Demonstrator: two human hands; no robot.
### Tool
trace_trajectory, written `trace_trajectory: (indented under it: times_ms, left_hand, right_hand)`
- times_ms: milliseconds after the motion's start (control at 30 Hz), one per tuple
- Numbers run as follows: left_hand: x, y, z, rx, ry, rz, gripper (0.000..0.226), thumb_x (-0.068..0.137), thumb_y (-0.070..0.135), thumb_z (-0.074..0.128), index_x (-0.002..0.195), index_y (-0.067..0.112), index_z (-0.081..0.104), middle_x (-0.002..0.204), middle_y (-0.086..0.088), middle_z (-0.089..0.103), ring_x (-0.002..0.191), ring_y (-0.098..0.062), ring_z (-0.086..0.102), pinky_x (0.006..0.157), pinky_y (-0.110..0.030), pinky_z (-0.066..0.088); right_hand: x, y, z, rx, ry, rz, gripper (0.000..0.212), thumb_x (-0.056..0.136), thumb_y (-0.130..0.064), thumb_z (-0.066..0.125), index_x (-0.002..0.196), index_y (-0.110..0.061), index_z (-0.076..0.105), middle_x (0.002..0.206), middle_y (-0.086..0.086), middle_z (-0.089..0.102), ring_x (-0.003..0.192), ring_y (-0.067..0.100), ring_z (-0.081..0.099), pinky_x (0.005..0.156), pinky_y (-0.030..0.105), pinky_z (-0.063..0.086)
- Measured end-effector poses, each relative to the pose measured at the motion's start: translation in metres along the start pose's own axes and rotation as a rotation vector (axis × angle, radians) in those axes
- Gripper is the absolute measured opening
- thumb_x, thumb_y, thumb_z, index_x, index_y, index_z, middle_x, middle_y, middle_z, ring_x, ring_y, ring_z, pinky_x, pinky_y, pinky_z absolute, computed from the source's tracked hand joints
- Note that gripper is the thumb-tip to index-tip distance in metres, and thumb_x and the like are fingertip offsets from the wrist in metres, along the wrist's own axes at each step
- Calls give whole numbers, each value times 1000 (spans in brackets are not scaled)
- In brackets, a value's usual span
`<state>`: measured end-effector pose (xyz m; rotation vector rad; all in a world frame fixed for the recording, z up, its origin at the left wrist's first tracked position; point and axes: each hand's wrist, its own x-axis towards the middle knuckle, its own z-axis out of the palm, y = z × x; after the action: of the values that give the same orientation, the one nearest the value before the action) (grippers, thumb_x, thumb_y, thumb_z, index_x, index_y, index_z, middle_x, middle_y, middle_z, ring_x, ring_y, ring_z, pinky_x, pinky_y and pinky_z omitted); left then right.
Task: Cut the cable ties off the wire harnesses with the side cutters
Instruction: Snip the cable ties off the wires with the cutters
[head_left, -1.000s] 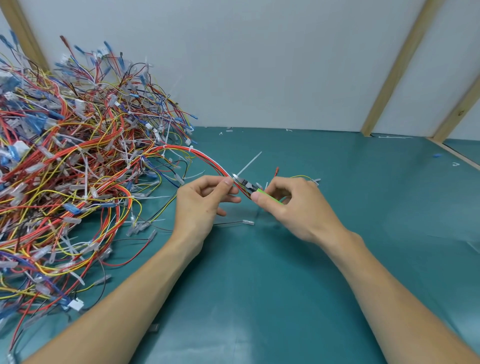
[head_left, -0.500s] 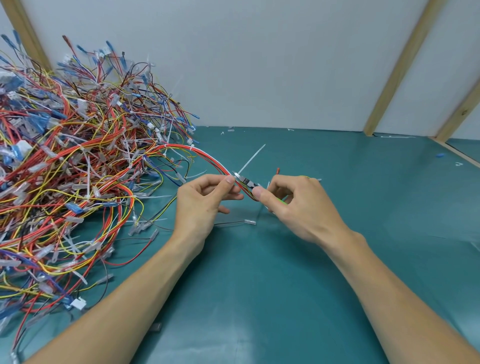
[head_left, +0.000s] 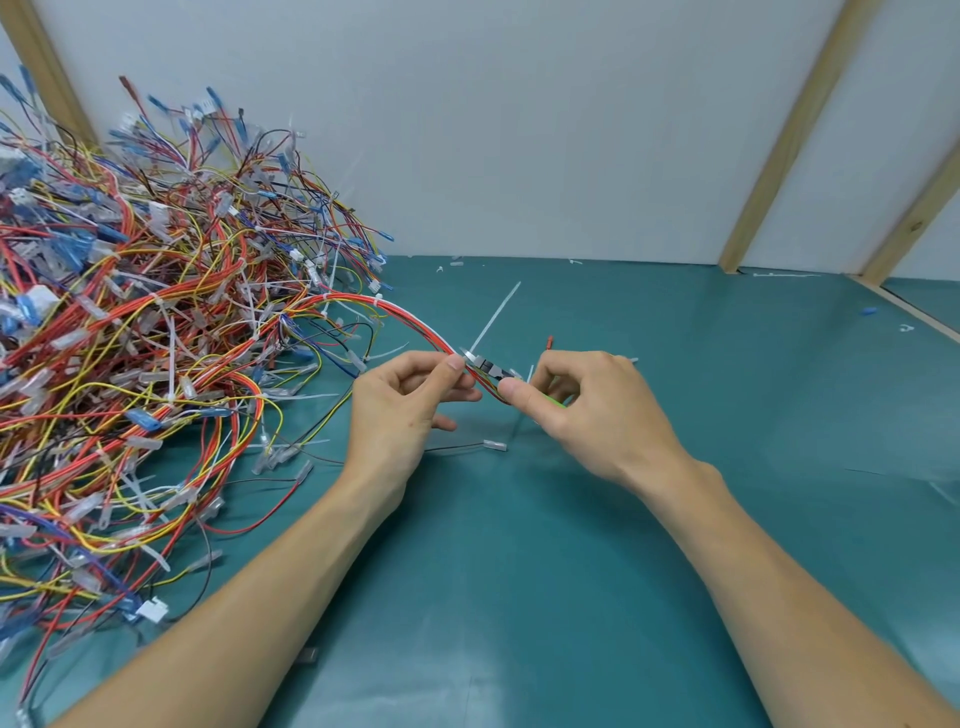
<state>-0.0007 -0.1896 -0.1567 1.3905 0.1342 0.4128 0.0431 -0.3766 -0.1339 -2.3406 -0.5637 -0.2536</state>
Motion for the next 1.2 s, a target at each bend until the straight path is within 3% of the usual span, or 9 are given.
trace_trajectory:
  times_ms: [167,400,700,833,933,1200]
  left_hand:
    - [0,1,1,8,-17,10,10,94,23,69,90,14,71,85,-4,78,83,-21,77,51,-23,53]
    - [2,0,1,50,-14,31,11,94,21,68,85,14,68,75,-3,74,81,-22,77,51,-23,52]
    - [1,-1,1,35,3,38,10,94,18,69,84,16,70,76,-4,76,81,-22,77,50,-24,53]
    - [-1,0,2,31,5,33,10,93,19,70,84,15,70,77,-5,76,81,-22,77,51,-23,53]
    - [-1,1,2,29,6,28,10,93,19,69,84,15,70,77,-6,76,81,-22,77,51,-24,53]
    - [-1,5,2,-14,0,-15,10,95,20,68,91,11,67,85,-5,77,85,-21,77,53,-23,54]
  right_hand:
    - [1,3,0,-4,-16,22,51,80,-80,56,72,-30,65,70,-17,69,71,4,65,74,38,56]
    - [4,7,1,-11,-45,77,48,75,-84,54,80,-38,68,78,-23,69,86,5,65,79,38,56]
    - [1,2,1,-35,10,66,50,79,-80,57,72,-31,66,70,-21,67,74,2,62,69,35,54]
    - [1,1,-1,-10,15,38,49,80,-74,63,67,-26,64,64,-14,67,66,6,60,73,35,54]
    - [1,0,-1,-19,39,28,49,80,-72,65,66,-25,63,61,-10,65,61,9,57,62,33,50]
    - [5,1,0,465,-15,218,45,94,-54,66,82,-10,70,71,0,72,57,17,66,53,33,53]
